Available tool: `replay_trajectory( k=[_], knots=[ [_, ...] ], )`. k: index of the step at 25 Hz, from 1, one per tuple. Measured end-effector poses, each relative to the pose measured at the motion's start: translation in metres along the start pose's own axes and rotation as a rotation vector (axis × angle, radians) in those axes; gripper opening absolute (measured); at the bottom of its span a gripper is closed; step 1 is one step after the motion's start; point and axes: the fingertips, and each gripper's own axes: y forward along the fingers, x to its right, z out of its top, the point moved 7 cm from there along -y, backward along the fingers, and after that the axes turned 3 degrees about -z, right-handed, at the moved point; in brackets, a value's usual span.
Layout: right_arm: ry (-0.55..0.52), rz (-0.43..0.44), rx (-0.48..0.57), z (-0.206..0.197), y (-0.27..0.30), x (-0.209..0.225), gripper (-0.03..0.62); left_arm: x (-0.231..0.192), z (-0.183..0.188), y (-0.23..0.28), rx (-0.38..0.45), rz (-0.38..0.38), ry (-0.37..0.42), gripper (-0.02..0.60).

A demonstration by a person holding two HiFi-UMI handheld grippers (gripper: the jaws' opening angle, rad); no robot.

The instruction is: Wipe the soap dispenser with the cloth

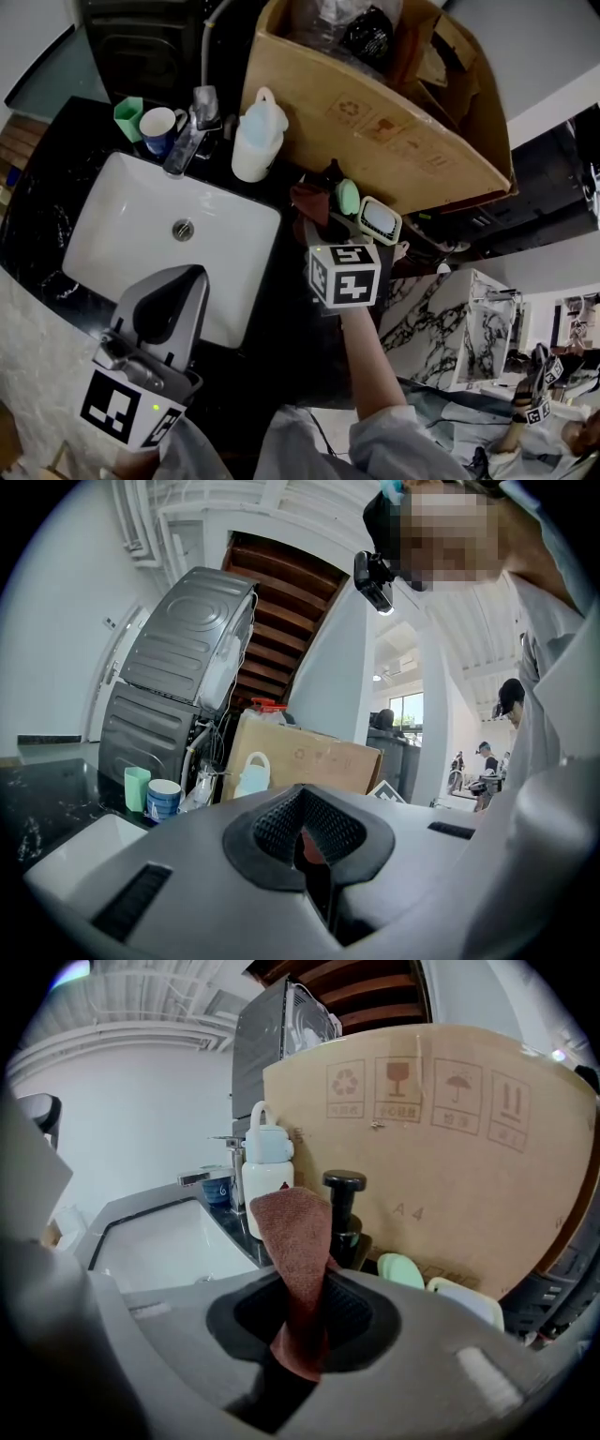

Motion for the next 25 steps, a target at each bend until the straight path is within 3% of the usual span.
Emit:
replay_trajectory(
  k=[17,25],
  knots=[
    [0.133,-0.173,-0.029,-0.025,-0.02,0.055,0.075,0.008,0.0,0.006,-0.005,-0.028,0.008,0.003],
    [0.196,-0.227,0.075,-0.02,-0.047,0.064,0.075,0.013,0.003,0.005,-0.008,-0.056,0.013,0.003]
  ],
)
